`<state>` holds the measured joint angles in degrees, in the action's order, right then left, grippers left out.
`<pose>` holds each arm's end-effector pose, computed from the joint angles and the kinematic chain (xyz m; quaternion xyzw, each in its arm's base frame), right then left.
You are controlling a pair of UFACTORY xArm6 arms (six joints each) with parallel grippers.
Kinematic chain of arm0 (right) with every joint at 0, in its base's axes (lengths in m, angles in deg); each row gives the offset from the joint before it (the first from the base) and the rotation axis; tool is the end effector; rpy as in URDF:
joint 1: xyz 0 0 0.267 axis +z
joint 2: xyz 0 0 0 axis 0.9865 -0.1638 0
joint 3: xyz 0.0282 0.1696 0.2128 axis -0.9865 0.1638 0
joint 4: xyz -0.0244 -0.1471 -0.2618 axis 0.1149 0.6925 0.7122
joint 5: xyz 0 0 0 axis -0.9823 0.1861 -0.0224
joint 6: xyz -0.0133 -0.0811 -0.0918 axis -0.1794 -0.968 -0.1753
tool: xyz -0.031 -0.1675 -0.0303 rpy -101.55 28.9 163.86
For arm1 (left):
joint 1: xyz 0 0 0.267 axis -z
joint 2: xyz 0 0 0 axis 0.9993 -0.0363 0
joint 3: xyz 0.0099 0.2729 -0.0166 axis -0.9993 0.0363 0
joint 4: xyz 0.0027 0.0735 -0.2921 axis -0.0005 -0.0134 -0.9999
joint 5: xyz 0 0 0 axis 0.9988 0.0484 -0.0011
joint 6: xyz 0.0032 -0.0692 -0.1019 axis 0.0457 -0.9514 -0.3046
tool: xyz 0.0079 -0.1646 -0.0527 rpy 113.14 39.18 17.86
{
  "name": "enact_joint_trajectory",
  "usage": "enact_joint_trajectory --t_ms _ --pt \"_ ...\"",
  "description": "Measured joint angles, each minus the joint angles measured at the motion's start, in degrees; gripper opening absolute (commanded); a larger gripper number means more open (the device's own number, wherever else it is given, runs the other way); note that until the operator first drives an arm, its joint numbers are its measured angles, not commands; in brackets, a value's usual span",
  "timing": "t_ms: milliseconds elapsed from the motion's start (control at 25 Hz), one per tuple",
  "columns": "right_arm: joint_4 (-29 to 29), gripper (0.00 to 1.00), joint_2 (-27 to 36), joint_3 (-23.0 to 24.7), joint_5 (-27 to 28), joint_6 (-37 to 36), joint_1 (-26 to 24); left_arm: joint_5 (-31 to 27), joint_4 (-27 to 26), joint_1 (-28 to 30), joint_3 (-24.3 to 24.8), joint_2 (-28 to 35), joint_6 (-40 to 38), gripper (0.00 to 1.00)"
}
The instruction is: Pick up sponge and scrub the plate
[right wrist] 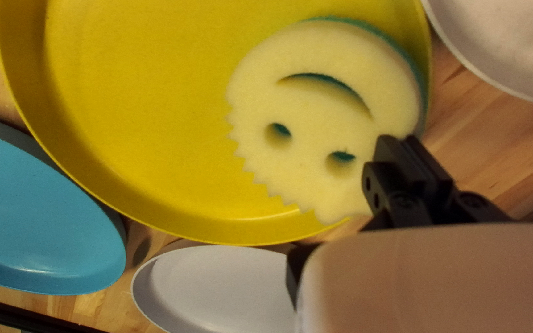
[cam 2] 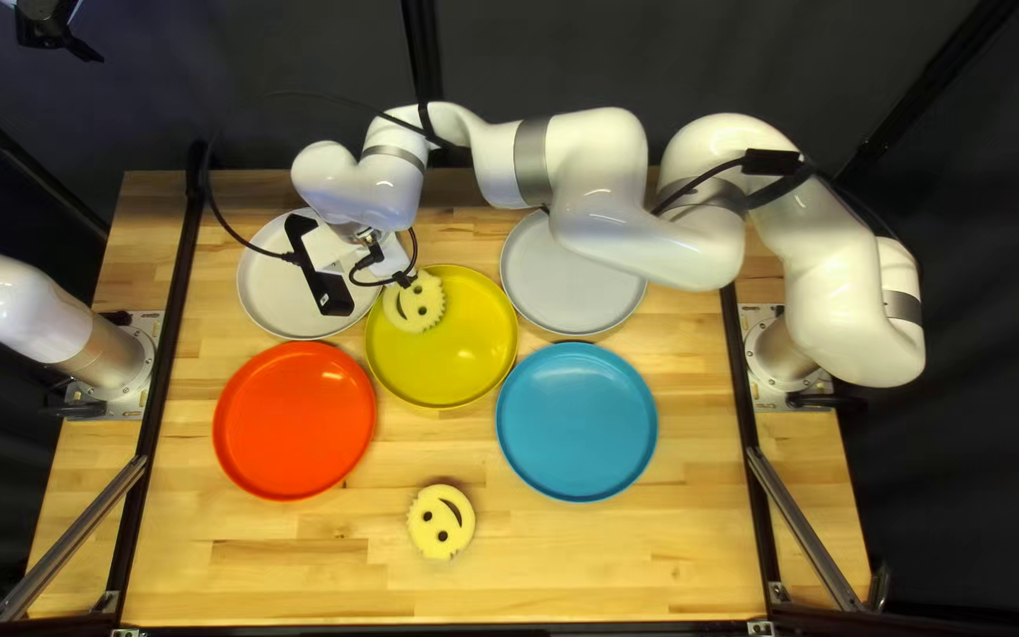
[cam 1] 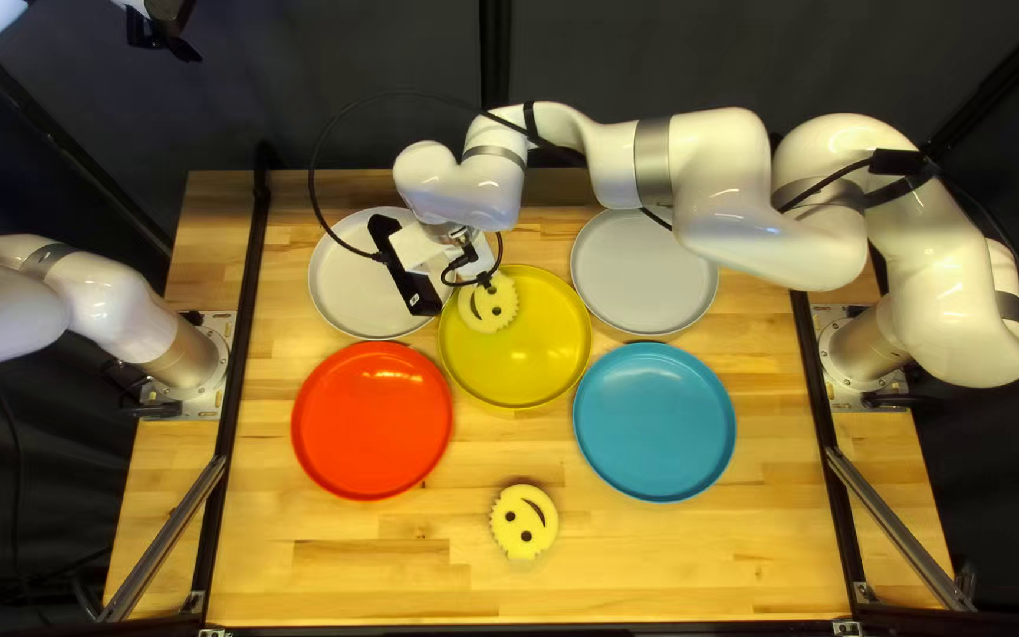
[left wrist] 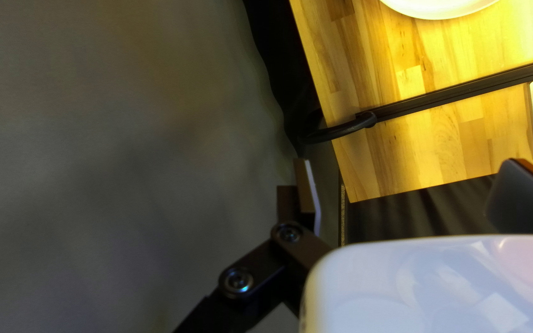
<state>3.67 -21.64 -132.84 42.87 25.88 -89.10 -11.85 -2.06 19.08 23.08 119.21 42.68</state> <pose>0.5492 -0.0905 0.0774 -0.9651 -0.2411 0.0992 0.0241 0.1353 0.2630 0.3713 -0.9740 0.1918 -0.0775 0.0924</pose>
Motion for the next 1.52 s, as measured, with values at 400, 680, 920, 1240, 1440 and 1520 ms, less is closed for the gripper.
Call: enact_joint_trajectory --t_ms 400,680,920,1240,1440,1520 --pt "0.4 0.00 3.1 4.6 -1.6 3.9 5.5 0.0 0.0 0.0 0.0 0.0 0.0 1.00" --pt "1.0 0.00 8.0 13.4 -6.2 6.3 8.3 0.0 0.0 0.0 0.0 0.0 0.0 1.00" --pt "1.4 0.00 8.2 14.1 -7.0 4.7 5.8 0.0 0.0 0.0 0.0 0.0 0.0 1.00" --pt "0.8 0.00 4.6 8.3 -4.7 0.9 0.9 0.0 0.0 0.0 0.0 0.0 0.0 1.00" --pt "0.2 0.00 1.8 4.6 -3.1 -1.1 -1.6 0.0 0.0 0.0 0.0 0.0 0.0 1.00" --pt "0.0 0.00 1.5 3.9 -2.7 -1.3 -1.9 0.0 0.0 0.0 0.0 0.0 0.0 1.00"
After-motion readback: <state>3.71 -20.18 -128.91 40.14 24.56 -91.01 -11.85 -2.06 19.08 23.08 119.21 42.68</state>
